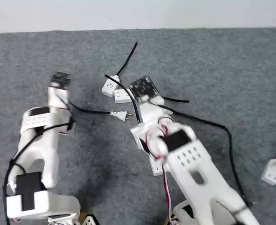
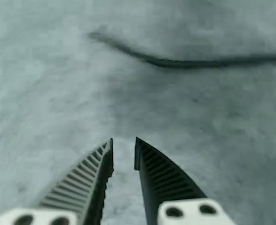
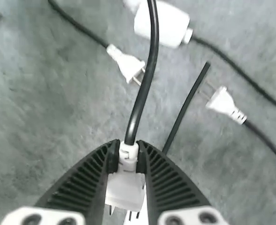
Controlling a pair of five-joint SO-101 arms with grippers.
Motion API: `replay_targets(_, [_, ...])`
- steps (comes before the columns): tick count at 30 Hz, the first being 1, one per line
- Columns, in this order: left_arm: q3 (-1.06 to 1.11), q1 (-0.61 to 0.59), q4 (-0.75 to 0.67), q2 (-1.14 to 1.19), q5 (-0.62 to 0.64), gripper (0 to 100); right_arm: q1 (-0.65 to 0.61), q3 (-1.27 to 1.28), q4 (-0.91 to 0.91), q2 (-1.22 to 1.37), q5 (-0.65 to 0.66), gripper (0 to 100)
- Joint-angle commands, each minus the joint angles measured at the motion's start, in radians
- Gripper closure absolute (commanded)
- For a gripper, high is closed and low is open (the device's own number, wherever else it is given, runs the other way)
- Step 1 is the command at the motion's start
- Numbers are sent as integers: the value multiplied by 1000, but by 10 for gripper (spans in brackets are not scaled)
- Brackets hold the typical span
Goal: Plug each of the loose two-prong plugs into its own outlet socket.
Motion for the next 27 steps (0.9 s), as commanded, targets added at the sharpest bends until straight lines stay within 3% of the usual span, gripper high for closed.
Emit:
replay_targets(1, [-35, 115, 58, 8, -229, 925, 2, 60, -48, -202, 11, 992])
replay_targets(4, [-35, 176, 103, 8, -327, 924, 1, 104, -45, -303, 9, 992])
replay_targets(8, [-30, 245, 124, 9, -338, 924, -48, 144, -45, -358, 8, 992])
replay_targets(16, [-21, 264, 124, 8, -345, 927, -148, 146, -79, -260, -44, 992])
replay_targets(20, [25, 278, 124, -23, -428, 928, -173, 141, -114, -182, -44, 992])
replay_targets(27, [275, 308, -17, -249, -500, 949, -171, 115, -142, -104, -46, 992])
